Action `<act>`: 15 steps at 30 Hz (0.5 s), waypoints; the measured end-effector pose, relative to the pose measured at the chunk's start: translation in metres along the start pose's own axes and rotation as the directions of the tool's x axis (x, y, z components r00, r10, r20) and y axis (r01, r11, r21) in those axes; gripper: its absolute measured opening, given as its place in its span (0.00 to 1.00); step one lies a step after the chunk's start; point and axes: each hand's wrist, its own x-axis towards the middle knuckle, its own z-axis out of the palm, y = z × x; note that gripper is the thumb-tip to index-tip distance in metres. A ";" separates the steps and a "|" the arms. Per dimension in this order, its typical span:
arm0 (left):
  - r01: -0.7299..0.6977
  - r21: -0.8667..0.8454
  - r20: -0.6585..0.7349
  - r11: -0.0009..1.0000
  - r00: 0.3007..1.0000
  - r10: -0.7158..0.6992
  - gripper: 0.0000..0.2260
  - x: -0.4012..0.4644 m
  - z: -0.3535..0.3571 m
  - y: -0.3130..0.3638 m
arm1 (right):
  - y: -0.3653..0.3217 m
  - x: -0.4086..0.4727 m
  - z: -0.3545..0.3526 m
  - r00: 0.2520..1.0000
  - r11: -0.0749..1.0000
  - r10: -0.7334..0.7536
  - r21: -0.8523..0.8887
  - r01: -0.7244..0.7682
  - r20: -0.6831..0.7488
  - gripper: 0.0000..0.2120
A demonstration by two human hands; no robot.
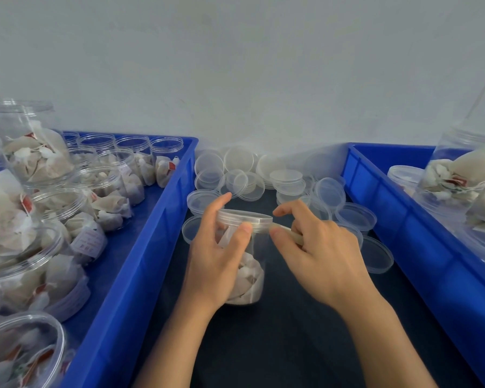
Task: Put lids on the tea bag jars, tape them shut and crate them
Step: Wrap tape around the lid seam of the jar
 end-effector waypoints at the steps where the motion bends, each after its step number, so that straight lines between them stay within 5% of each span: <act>1: 0.002 -0.009 0.006 1.000 1.000 -0.002 0.28 0.000 0.000 0.000 | 0.001 0.000 0.000 1.000 1.000 -0.001 0.004 0.001 0.001 0.17; 10: 0.011 -0.079 0.074 0.997 0.997 -0.005 0.28 0.001 -0.007 0.001 | 0.007 0.000 0.005 0.999 0.997 -0.011 0.080 0.009 0.034 0.14; 15: 0.086 -0.090 0.121 0.992 0.990 -0.075 0.30 -0.001 -0.012 0.002 | 0.013 0.001 0.000 0.981 0.973 -0.003 0.227 -0.042 0.192 0.13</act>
